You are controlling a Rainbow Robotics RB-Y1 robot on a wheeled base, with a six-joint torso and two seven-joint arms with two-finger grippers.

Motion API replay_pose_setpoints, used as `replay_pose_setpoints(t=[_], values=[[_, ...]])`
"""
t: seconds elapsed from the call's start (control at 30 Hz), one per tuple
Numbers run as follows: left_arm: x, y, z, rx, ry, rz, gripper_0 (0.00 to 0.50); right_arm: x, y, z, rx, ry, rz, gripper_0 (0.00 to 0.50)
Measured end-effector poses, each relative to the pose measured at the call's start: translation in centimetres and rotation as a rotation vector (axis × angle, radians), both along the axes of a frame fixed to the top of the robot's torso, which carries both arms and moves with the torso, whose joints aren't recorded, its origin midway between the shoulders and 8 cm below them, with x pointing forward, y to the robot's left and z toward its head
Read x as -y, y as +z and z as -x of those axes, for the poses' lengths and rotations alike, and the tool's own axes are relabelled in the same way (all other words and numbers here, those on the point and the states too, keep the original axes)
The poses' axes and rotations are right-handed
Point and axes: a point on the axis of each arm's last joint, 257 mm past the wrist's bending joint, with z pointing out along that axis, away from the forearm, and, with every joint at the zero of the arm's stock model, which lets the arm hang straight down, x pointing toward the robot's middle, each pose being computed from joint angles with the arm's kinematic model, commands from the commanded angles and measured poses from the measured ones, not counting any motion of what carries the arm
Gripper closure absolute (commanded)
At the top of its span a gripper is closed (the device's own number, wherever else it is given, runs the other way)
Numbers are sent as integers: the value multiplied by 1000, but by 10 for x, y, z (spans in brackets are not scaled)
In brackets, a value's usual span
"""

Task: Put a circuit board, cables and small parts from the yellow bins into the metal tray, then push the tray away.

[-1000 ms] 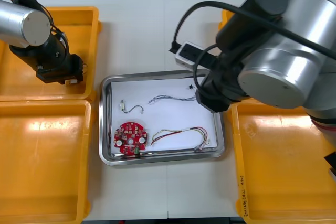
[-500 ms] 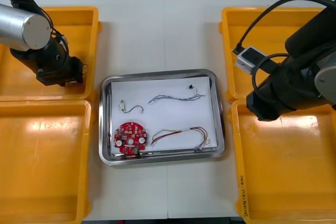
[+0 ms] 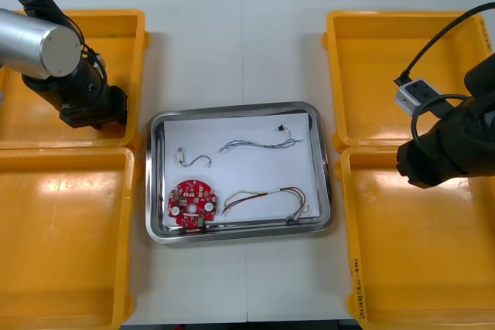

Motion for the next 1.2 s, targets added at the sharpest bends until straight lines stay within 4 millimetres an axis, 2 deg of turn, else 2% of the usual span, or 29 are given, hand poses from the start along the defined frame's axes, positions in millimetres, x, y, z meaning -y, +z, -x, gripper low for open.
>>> replay_pose_setpoints(t=[0.27,0.37,0.4,0.5,0.57,0.6,0.8,1.2], values=[[0,0,-2,8,-1,-4,0,33,-11,5,0,-130,-11,88],[-1,-1,-3,9,2,-5,118,39,-14,4,9,-162,-7,89],[-2,-1,-3,10,3,-7,141,40,-15,4,9,-168,-7,89],[-5,-2,-5,15,10,-7,355,38,-18,4,7,-175,-15,89],[-5,-2,-7,22,13,-5,459,37,-19,4,8,-184,-25,86],[-5,-1,-8,24,13,-4,487,37,-20,4,9,-190,-32,87],[-5,-1,-8,25,2,-8,500,45,-22,2,-2,-294,-99,88],[-6,5,-7,20,10,1,500,50,-23,1,-14,-321,-127,74]])
